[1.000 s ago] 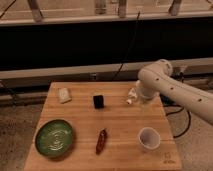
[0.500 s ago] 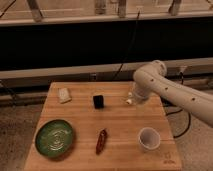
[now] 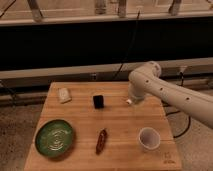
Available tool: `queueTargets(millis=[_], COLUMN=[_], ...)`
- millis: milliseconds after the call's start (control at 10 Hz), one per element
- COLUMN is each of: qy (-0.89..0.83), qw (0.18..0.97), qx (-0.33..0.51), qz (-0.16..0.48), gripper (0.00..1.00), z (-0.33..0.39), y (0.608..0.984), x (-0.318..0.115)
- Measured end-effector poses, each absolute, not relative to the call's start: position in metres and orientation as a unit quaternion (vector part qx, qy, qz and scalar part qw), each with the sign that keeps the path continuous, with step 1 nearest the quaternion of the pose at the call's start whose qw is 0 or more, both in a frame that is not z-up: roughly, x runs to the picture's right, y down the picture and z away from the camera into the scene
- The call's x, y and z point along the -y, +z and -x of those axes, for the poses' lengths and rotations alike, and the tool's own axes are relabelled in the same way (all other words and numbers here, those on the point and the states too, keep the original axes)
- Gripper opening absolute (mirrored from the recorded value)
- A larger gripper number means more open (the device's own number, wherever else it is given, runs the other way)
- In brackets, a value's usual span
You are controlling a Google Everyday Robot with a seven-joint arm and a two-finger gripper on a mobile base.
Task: Knock the eraser over
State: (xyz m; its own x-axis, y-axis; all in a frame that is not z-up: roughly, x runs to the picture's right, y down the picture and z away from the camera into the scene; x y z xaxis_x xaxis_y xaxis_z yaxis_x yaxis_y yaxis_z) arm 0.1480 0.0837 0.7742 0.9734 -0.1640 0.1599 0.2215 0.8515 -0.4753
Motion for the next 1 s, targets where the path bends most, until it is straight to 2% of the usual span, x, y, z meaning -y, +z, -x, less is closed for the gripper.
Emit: queueTargets(millis=[1000], qy=[-0.13], qw=[0.959], qx=[0.069], qz=[0.242], gripper=[0.8], z=[-0.118], y=[0.793], x=[-0.091])
